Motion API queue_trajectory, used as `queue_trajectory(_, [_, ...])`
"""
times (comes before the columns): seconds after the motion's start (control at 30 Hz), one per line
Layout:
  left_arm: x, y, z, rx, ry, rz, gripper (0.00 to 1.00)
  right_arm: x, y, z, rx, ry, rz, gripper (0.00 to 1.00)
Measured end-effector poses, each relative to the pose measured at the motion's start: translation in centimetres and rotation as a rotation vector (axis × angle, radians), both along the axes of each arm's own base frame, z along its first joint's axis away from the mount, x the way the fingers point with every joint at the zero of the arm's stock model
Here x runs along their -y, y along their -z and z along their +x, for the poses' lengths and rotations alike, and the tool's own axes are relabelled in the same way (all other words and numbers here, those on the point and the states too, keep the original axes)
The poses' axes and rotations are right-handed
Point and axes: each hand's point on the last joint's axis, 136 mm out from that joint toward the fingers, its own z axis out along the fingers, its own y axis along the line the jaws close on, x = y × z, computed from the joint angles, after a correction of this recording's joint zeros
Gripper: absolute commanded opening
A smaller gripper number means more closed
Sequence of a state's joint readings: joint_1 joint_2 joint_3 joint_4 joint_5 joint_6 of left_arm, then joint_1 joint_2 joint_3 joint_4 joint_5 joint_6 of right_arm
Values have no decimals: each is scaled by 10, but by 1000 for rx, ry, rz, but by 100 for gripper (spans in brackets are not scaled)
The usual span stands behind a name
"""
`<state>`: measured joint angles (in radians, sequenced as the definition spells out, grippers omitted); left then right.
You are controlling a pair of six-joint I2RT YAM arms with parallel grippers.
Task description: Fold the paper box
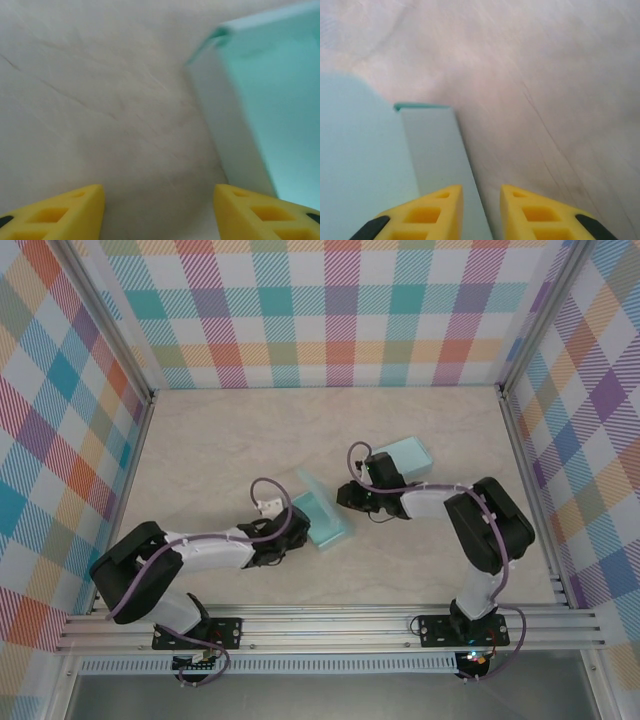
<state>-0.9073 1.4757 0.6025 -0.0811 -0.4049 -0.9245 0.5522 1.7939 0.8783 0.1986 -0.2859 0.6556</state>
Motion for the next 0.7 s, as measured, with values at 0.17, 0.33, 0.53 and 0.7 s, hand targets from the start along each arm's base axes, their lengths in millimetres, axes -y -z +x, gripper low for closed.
queue_trajectory(0.17, [20, -6, -22, 36, 18, -18, 63, -8, -25, 27, 43, -20, 23, 31])
queue_trajectory(0.33, [11, -33, -20, 117, -7, -16, 68, 17, -37, 38, 69, 18, -50, 38])
queue_trajectory(0.53, [-16, -105, -8, 316, 20, 7, 65, 69, -79, 18, 182, 110, -203, 47])
queue_trajectory(0.7, [-74, -152, 23, 432, -65, 34, 100, 110, -118, -12, 292, 191, -276, 56])
